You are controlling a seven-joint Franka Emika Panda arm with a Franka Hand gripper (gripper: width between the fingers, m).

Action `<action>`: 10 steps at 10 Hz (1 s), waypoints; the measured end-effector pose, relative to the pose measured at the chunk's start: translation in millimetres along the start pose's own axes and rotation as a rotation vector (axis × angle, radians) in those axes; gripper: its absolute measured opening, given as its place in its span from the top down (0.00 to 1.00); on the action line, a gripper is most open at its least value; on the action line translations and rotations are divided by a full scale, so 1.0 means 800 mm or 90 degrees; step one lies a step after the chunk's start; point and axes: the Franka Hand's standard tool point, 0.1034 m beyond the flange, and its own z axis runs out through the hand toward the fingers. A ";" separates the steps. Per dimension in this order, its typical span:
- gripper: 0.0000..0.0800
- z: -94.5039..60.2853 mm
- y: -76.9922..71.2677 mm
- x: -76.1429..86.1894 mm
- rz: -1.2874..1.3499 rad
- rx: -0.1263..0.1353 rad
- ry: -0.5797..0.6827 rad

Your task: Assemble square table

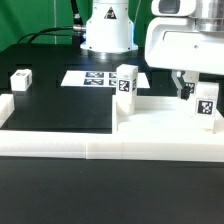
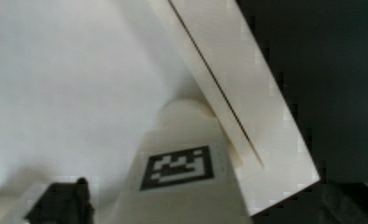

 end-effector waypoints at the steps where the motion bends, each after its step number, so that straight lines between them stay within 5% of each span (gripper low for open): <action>1: 0.19 -0.001 0.004 0.005 -0.010 0.003 0.003; 4: 0.31 0.000 0.002 0.003 0.053 0.003 0.002; 5: 0.56 0.000 0.001 0.002 0.097 0.005 0.001; 6: 0.64 0.000 0.001 0.002 0.121 0.005 0.000; 10: 0.64 -0.001 0.001 0.004 0.418 0.000 -0.006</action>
Offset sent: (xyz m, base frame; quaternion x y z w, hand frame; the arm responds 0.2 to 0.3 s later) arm 0.0000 0.0000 0.0000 0.0000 0.0000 0.0650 0.9979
